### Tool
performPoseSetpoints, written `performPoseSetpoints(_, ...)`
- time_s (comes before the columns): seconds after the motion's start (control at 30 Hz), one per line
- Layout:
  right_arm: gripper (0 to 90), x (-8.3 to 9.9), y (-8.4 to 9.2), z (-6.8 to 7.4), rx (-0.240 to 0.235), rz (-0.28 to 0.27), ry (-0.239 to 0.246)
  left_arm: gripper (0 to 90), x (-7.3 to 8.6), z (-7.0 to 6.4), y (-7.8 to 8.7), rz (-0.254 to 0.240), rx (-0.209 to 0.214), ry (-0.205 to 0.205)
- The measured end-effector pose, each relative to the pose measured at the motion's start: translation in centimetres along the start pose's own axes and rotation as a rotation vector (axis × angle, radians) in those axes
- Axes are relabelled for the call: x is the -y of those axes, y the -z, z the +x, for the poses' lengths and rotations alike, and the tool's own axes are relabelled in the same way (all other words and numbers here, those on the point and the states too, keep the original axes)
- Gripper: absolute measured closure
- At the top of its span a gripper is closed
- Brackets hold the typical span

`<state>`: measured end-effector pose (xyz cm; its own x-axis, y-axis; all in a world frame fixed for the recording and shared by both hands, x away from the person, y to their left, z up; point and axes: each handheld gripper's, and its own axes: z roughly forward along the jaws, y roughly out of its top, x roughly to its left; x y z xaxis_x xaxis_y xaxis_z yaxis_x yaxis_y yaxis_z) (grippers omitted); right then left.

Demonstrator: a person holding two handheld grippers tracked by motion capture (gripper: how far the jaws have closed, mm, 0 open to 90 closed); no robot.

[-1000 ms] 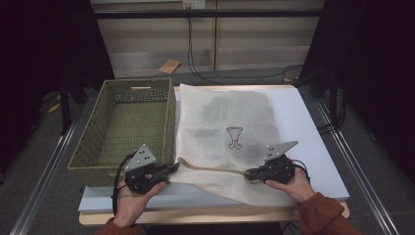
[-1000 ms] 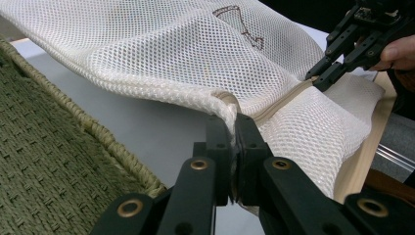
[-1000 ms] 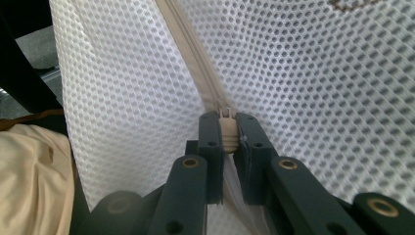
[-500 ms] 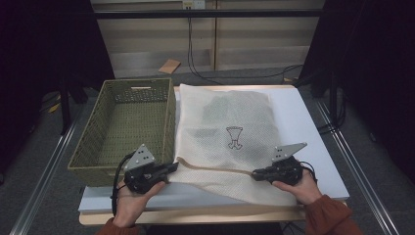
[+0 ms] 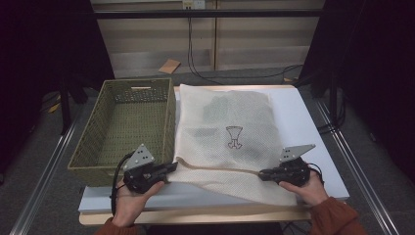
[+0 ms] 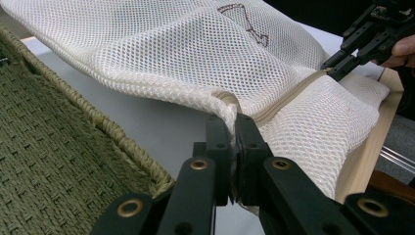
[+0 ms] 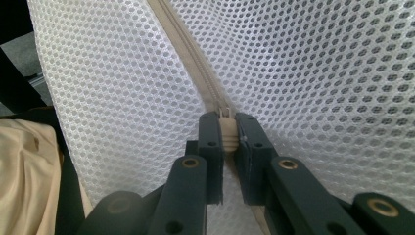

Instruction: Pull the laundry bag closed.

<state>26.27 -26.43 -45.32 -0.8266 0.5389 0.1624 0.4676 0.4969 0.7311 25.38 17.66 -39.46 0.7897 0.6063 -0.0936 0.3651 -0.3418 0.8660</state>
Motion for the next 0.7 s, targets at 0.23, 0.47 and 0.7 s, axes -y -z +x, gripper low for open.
performPoseSetpoints(0.23, 82.8, 0.4, 0.3, -0.1, 0.005, 0.0, -0.007, 86.9, 0.1, 0.0, 0.0, -0.001, -0.001, 0.002)
performPoseSetpoints(0.47, 82.8, 0.7, 0.6, -0.1, 0.015, 0.001, -0.002, 86.9, 0.1, -0.1, -0.1, 0.002, -0.005, 0.004)
performPoseSetpoints(0.7, 82.8, 1.3, 1.2, -0.4, 0.022, -0.006, -0.016, 87.0, 0.1, -0.1, -0.1, 0.003, -0.005, 0.001)
